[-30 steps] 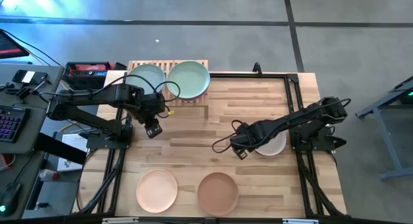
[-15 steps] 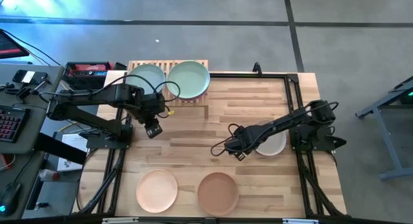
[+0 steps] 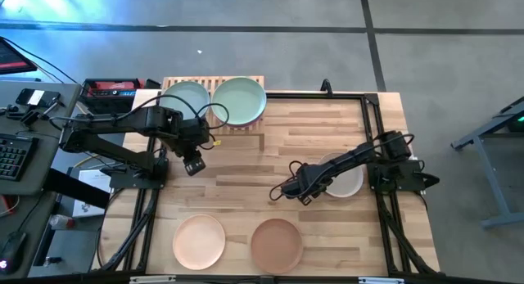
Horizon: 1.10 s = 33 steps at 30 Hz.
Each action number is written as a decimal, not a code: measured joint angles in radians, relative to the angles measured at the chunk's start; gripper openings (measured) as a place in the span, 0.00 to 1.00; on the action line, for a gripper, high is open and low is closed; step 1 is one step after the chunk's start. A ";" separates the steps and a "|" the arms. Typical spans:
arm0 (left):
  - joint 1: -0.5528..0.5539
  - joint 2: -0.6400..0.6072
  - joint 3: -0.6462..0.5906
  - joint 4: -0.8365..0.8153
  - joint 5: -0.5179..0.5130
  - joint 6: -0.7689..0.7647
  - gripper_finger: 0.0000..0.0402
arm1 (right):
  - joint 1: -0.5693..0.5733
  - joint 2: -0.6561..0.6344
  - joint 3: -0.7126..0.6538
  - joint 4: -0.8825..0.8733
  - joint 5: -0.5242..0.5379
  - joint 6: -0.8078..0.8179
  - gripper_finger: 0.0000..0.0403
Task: Place and stack plates onto a shelf
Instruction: Stack the gray plate on top of the blue plate on the shelf
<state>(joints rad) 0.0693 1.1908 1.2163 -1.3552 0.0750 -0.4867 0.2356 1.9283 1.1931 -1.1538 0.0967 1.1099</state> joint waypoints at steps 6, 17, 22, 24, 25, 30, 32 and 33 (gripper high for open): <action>0.000 0.000 0.000 0.000 0.000 0.000 0.19 | 0.000 0.011 0.000 0.003 -0.001 -0.004 0.30; 0.000 0.000 0.000 0.000 0.000 0.000 0.19 | -0.010 0.000 -0.072 0.112 -0.083 -0.002 0.09; 0.000 0.000 0.000 -0.001 0.000 0.000 0.19 | -0.003 -0.015 -0.058 0.088 -0.072 -0.003 0.02; 0.000 0.000 0.000 -0.001 0.000 0.000 0.19 | -0.003 -0.025 -0.053 0.081 -0.065 0.007 0.01; 0.000 0.000 0.000 -0.001 0.000 0.000 0.19 | -0.003 -0.030 -0.052 0.072 -0.066 0.008 0.01; 0.000 0.000 0.000 -0.001 0.000 0.000 0.19 | 0.005 -0.057 -0.026 0.030 -0.069 0.011 0.00; 0.000 0.000 0.000 -0.001 0.000 0.000 0.19 | 0.016 -0.065 -0.010 0.009 -0.068 0.017 0.00; 0.000 0.000 0.000 -0.001 0.000 -0.002 0.19 | 0.026 -0.073 0.004 0.000 -0.070 0.023 0.00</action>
<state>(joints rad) 0.0695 1.1912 1.2163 -1.3560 0.0750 -0.4885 0.2612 1.8552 1.1967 -1.1542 0.0266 1.1331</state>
